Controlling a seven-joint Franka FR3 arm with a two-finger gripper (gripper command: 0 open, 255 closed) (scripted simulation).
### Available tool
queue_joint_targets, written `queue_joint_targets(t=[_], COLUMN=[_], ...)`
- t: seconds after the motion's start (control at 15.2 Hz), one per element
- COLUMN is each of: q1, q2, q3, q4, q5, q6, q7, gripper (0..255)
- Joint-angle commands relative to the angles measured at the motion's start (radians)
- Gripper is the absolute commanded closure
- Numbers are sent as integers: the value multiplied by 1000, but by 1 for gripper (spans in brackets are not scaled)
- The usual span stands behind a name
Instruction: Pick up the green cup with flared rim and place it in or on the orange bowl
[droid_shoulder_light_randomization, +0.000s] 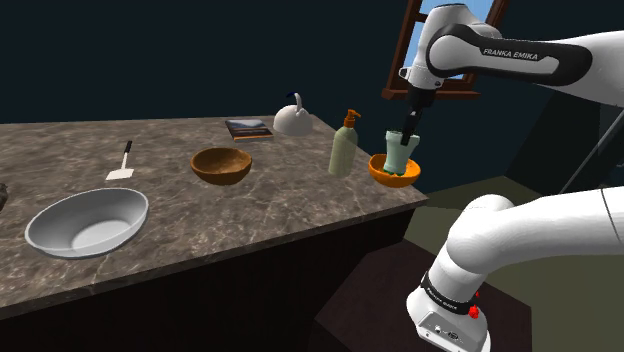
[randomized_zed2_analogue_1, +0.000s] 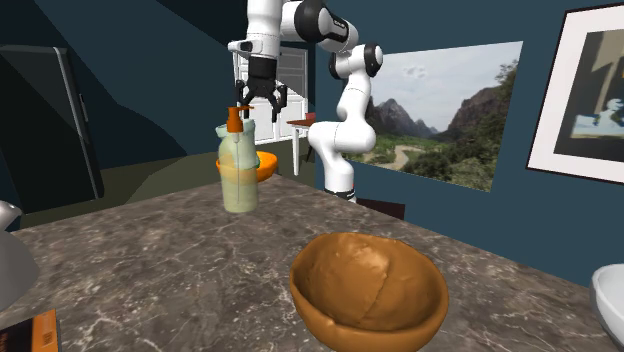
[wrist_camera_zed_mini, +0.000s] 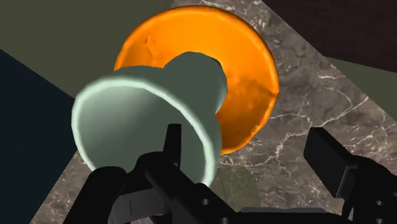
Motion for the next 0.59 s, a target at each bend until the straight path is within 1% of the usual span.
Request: queue_joint_targets(t=[0.0,0.13,0.4,0.53], q1=[0,0,9,9], q2=[0,0,32,32], q3=[0,0,27,27], q4=[0,0,145,144], q5=[0,0,24,24], q6=[0,0,-114,-114], q7=[0,0,-7,-7], gripper=[0,0,0,0])
